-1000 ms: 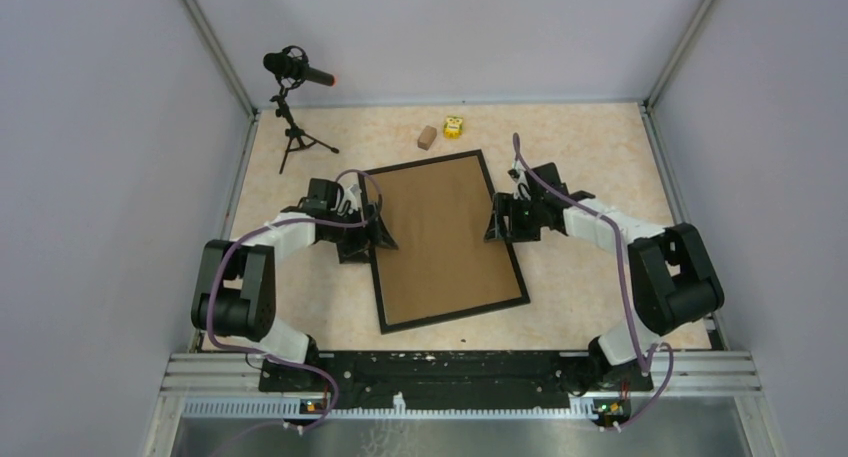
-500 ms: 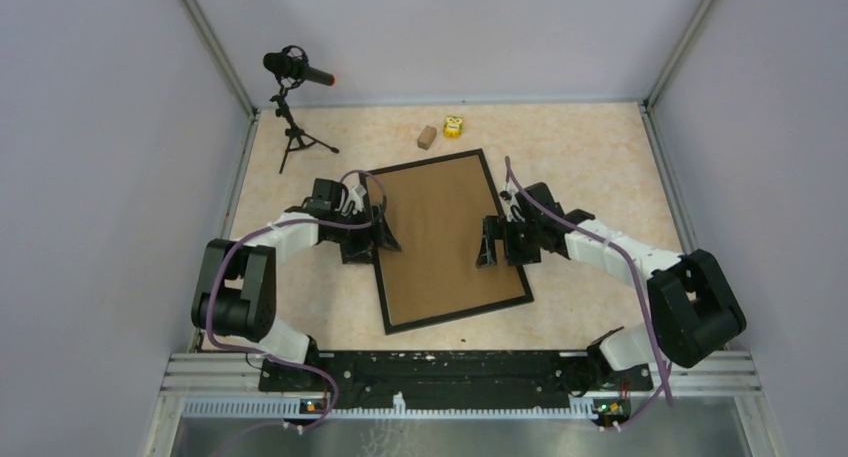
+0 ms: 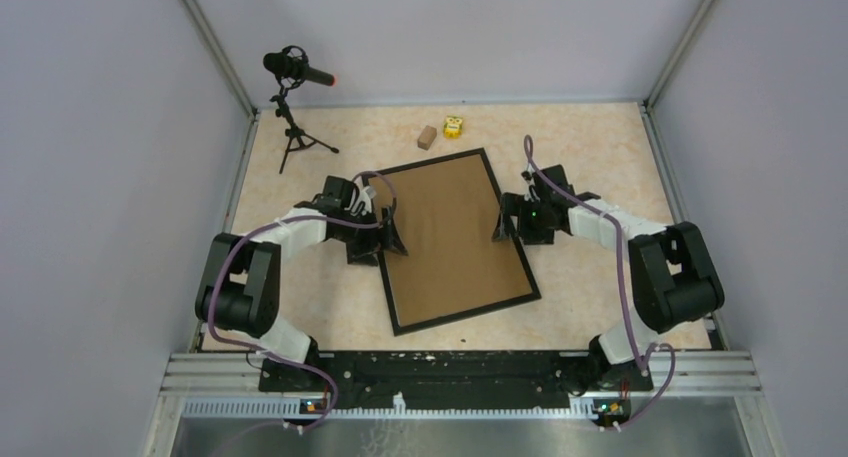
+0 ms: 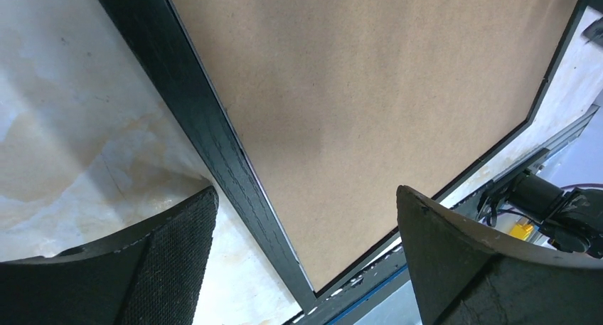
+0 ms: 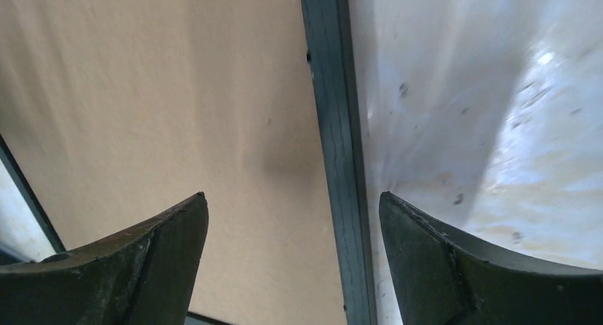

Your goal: Put the photo into the frame

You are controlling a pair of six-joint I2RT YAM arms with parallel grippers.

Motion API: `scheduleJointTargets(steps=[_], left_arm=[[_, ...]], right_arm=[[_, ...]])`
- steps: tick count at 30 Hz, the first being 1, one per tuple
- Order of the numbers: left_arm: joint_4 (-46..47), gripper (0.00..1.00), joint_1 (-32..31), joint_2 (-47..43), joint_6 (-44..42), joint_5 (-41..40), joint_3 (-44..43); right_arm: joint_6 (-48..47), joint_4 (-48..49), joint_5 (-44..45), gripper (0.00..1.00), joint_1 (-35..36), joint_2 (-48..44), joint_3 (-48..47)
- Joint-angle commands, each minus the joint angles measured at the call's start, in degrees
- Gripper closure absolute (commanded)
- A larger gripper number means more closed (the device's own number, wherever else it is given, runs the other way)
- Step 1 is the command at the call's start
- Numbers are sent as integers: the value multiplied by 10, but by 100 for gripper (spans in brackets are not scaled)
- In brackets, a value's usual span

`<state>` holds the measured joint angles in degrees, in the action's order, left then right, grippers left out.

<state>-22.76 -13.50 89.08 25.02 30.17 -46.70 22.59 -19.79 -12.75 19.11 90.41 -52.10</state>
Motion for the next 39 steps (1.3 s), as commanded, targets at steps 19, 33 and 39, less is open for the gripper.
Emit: scheduleJointTargets(steps=[19, 33, 39], left_arm=[[-138, 1, -24, -37, -59, -234, -134], [332, 19, -249, 23, 189, 80, 14], [320, 20, -250, 23, 171, 56, 44]], right_arm=[[94, -178, 16, 23, 74, -185, 111], [110, -137, -81, 71, 89, -205, 186], [116, -108, -90, 73, 98, -178, 189]])
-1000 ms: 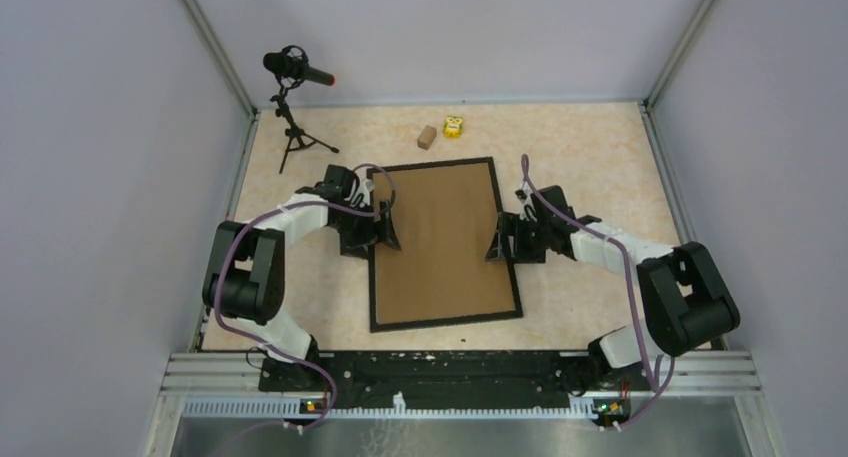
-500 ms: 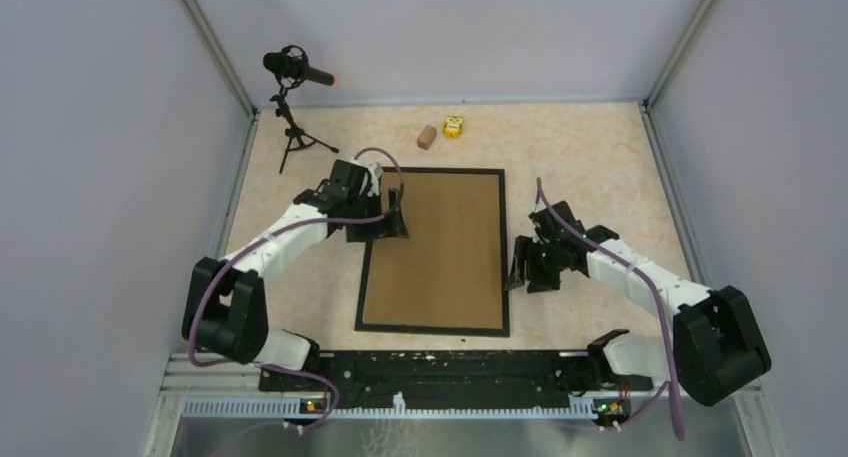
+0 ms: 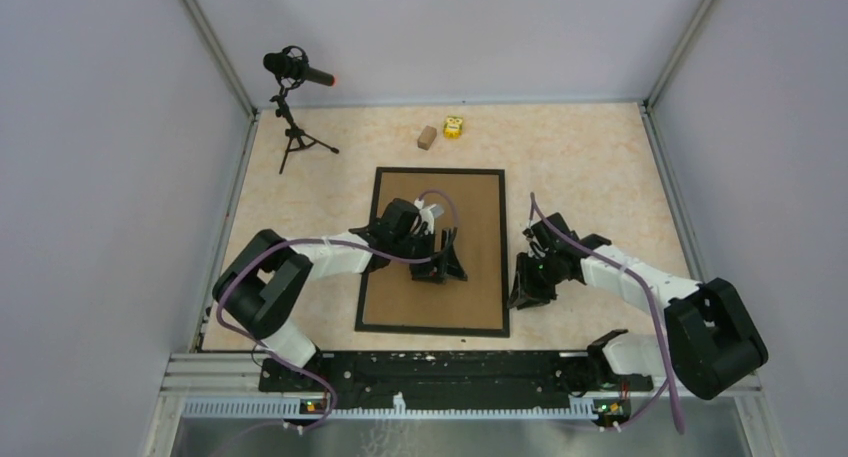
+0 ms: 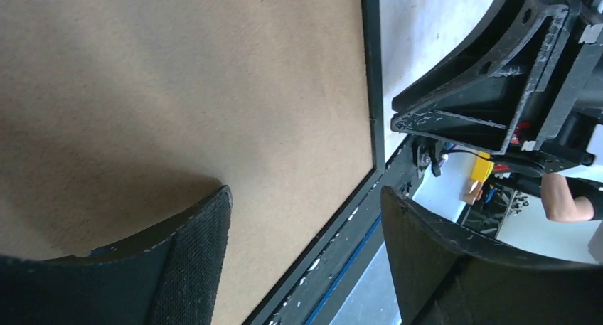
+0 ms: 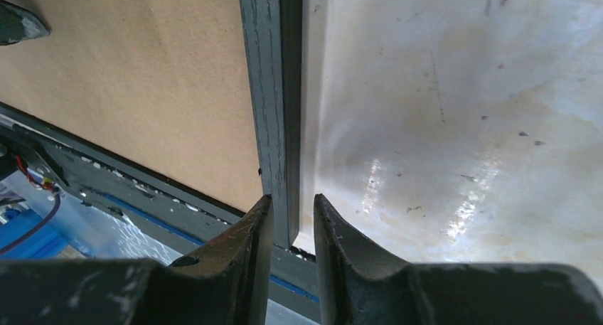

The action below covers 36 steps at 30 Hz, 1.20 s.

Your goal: Put the photo into the frame

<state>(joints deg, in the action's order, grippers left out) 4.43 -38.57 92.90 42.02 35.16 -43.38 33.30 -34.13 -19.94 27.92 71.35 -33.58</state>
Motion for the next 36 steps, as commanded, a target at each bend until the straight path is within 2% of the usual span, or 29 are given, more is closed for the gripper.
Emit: scheduleJointTargets(steps=[1, 3, 5, 8, 10, 14, 16, 23, 33, 36], left_arm=[[33, 18, 1, -22, -6, -2, 9], [-19, 12, 1, -52, -36, -34, 2], [-113, 9, 1, -93, -85, -108, -22], [-264, 8, 23, -151, -136, -253, -64], [-329, 11, 73, -179, -157, -316, -64], [-371, 16, 223, -198, -188, -285, -38], [-367, 17, 254, -186, -194, -259, -36], [-371, 37, 262, -116, -207, -260, -56], [-366, 45, 262, -74, -210, -236, -41], [-359, 51, 263, -57, -213, -227, -39]], right_arm=[[8, 39, -19, 72, 10, 18, 5], [2, 41, -18, 70, 11, 26, 3], [-1, 42, -16, 68, 11, 30, 0], [2, 50, -17, 67, 11, 28, 1], [3, 55, -18, 68, 11, 29, 2], [-1, 53, -16, 70, 10, 29, 1], [-5, 53, -18, 71, 11, 30, 0], [-7, 57, -19, 76, 11, 33, 3], [-5, 69, -20, 74, 11, 42, 9], [-2, 72, -24, 75, 11, 39, 10]])
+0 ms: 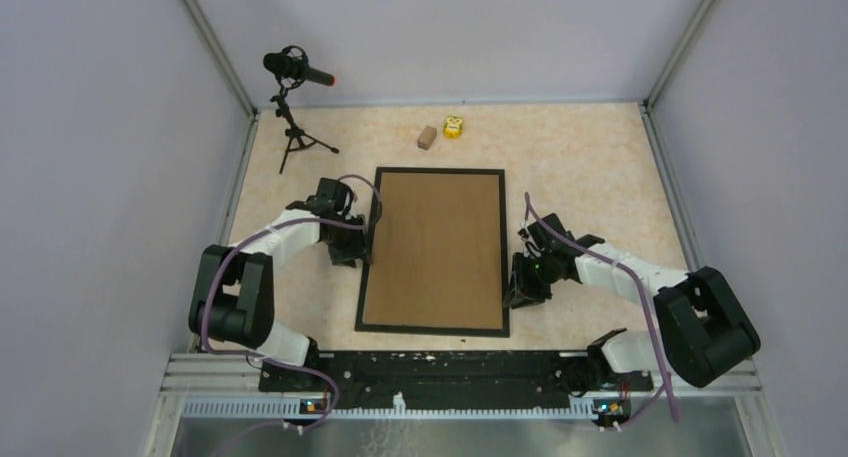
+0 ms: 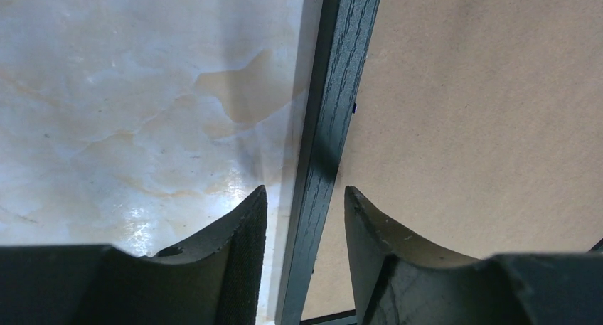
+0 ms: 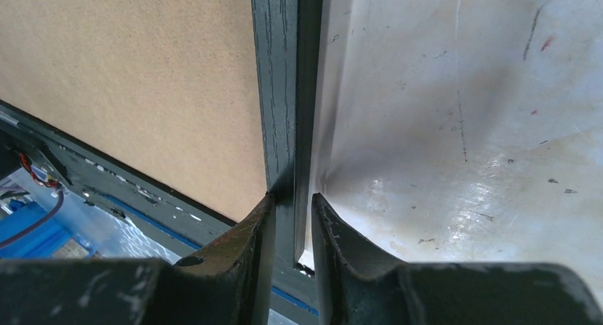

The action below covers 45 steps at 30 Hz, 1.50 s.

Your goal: Put the photo into the frame

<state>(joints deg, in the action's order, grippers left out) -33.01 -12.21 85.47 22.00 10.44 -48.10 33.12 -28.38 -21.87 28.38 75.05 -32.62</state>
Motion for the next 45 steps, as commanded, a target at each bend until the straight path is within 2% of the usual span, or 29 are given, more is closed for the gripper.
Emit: scheduleJointTargets(steps=[1, 13, 16, 18, 26, 31, 39, 45], left_arm=[[17, 53, -1, 21, -13, 21, 8], [16, 59, -1, 37, -14, 3, 7], [17, 66, -1, 39, -14, 8, 8], [19, 71, -2, 41, -13, 15, 10], [23, 80, -12, 52, -11, 33, 17], [26, 88, -16, 65, -15, 51, 17], [35, 92, -22, 82, -15, 85, 20], [39, 94, -33, 86, -14, 104, 23]], right_arm=[[1, 15, -6, 76, 6, 2, 0], [-5, -16, 12, 80, 5, -18, -4], [-8, -11, 10, 82, 6, -15, -5], [-8, -3, 8, 83, 6, -4, -4], [-1, 21, 5, 83, 12, 41, -12], [3, 3, 39, 83, 19, 76, -34], [15, -35, 104, 83, 43, 159, -100], [55, -19, 110, 83, 69, 206, -141]])
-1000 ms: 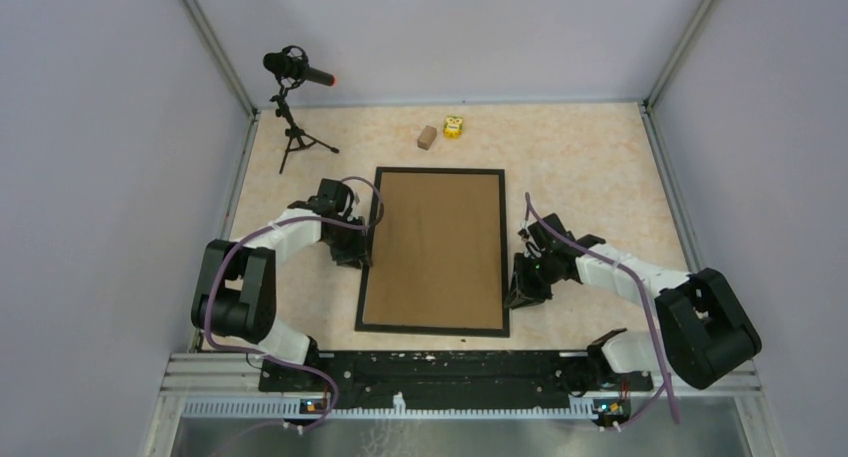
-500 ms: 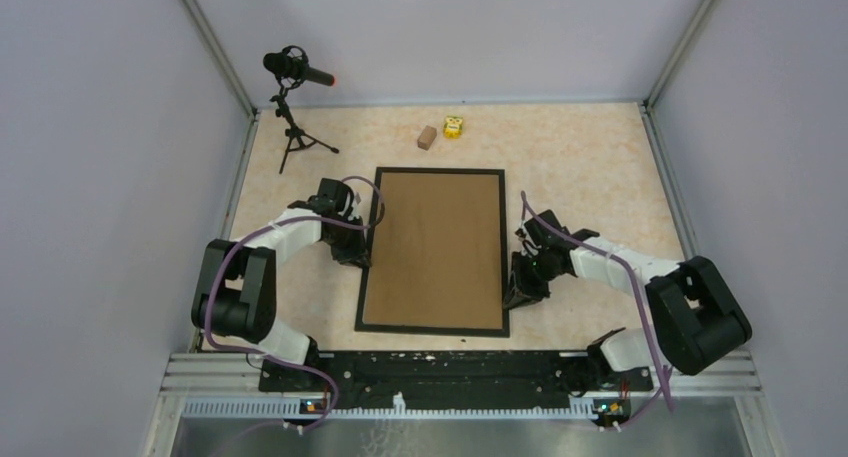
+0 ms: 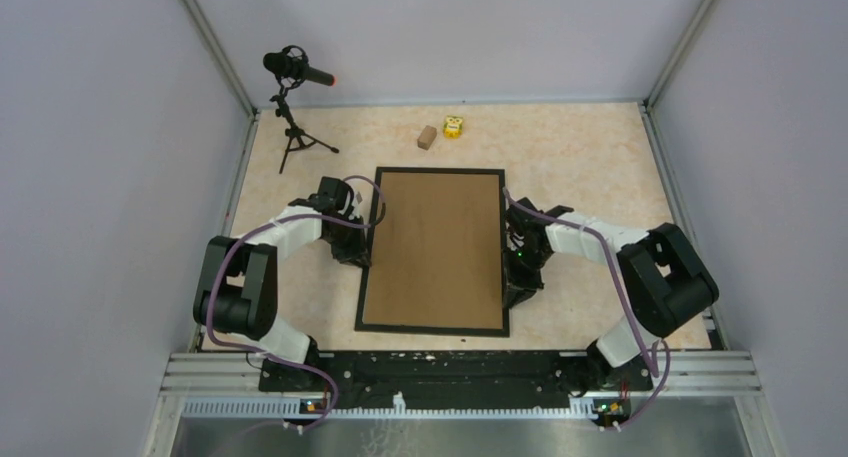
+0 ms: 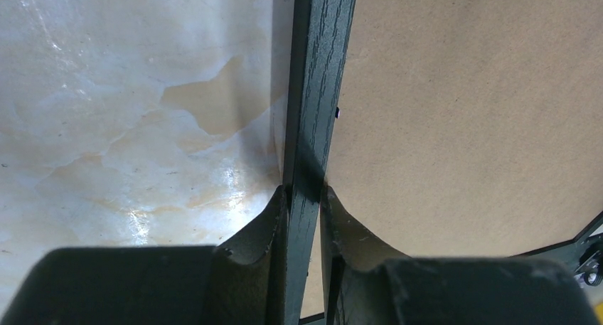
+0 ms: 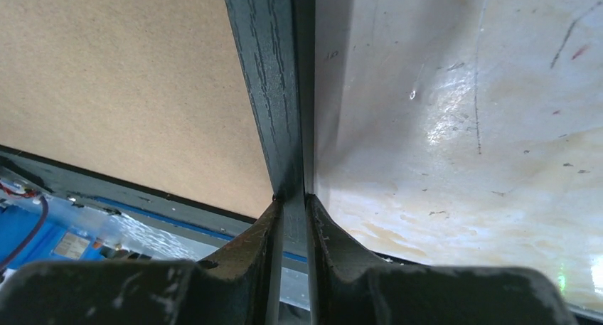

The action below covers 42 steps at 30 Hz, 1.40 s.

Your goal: Put the photo into the frame

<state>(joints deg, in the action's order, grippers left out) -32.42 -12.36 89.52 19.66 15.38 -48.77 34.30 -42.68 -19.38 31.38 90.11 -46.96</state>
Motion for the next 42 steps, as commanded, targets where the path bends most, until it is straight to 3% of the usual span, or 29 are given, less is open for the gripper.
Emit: scheduleJointTargets(steps=[1, 13, 20, 23, 27, 29, 31, 34, 38, 42], left_arm=[[34, 95, -33, 43, 10, 55, 30], [38, 97, -35, 29, 13, 62, 31], [36, 98, -35, 30, 13, 59, 30], [35, 98, -35, 29, 12, 53, 29], [29, 99, -34, 29, 11, 35, 26], [25, 99, -33, 30, 12, 22, 25], [23, 100, -32, 30, 13, 13, 24], [19, 100, -30, 32, 13, 1, 22], [17, 100, -30, 38, 13, -7, 20], [15, 100, -29, 42, 13, -14, 19]], right_arm=[[51, 125, 91, 83, 44, 61, -1], [116, 180, 156, 68, 68, 60, 24], [99, 162, 157, 66, 72, 89, -3], [81, 151, 109, 55, 73, 35, -11], [40, 94, 99, 32, 54, -64, -28], [10, 93, 79, 29, 15, -102, -23], [-14, 92, 54, 31, -40, -118, -24], [-56, 106, 38, 42, -98, -104, -46], [-101, 119, -13, 60, -161, -29, -91], [-136, 122, -10, 68, -184, 45, -145]])
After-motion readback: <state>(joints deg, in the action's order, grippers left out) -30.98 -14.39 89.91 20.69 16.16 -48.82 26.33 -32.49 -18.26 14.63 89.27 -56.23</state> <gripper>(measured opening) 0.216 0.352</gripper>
